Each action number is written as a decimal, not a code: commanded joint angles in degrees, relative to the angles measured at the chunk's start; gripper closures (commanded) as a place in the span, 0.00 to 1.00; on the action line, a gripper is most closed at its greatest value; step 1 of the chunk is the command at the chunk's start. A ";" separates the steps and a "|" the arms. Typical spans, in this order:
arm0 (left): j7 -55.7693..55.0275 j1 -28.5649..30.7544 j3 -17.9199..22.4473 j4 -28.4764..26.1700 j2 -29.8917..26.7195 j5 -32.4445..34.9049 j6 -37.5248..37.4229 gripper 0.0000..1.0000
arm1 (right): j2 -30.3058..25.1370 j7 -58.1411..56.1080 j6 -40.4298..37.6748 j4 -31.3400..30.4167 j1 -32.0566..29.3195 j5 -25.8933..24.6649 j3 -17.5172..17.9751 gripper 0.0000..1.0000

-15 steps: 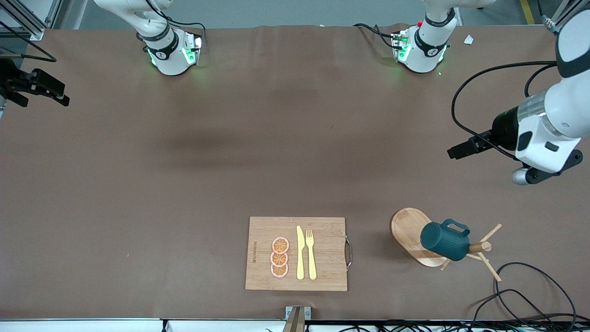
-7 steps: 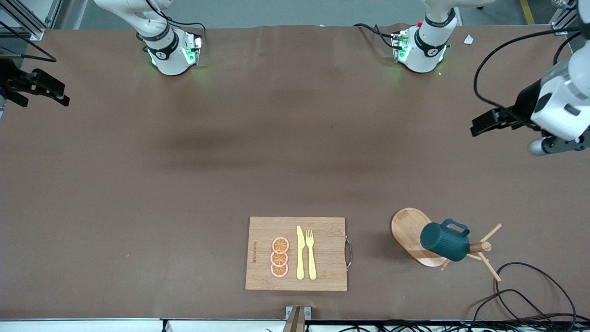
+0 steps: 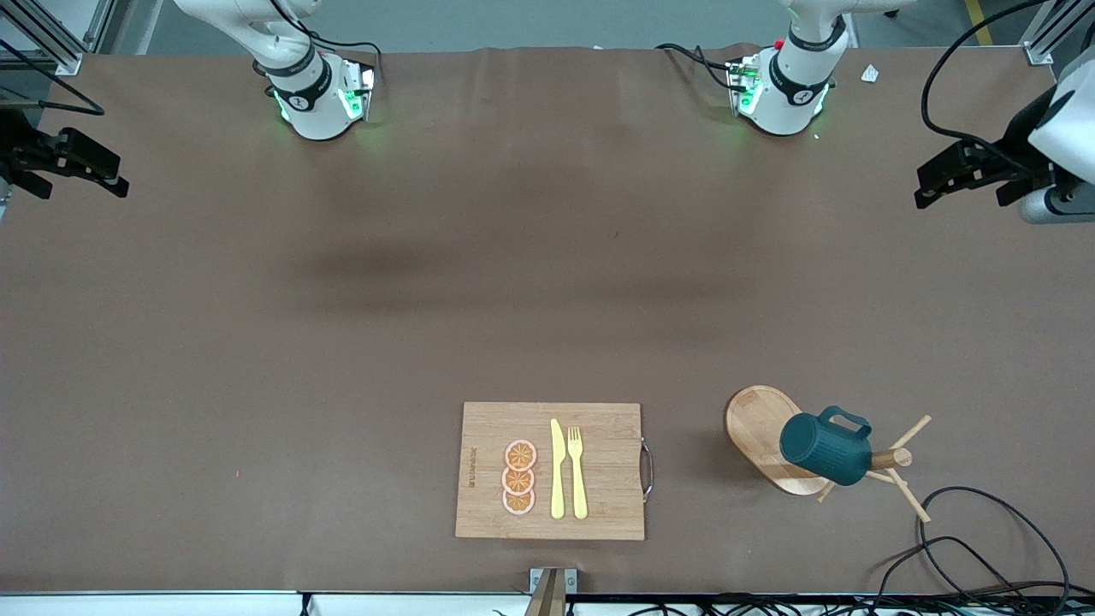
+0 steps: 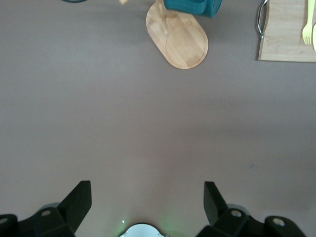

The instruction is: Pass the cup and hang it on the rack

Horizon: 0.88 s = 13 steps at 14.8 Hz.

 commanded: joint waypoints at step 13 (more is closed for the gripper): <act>3.31 3.40 -3.06 -12.46 -9.67 0.96 7.37 0.00 | -0.39 -0.83 0.57 -0.64 -0.70 -0.21 0.32 0.00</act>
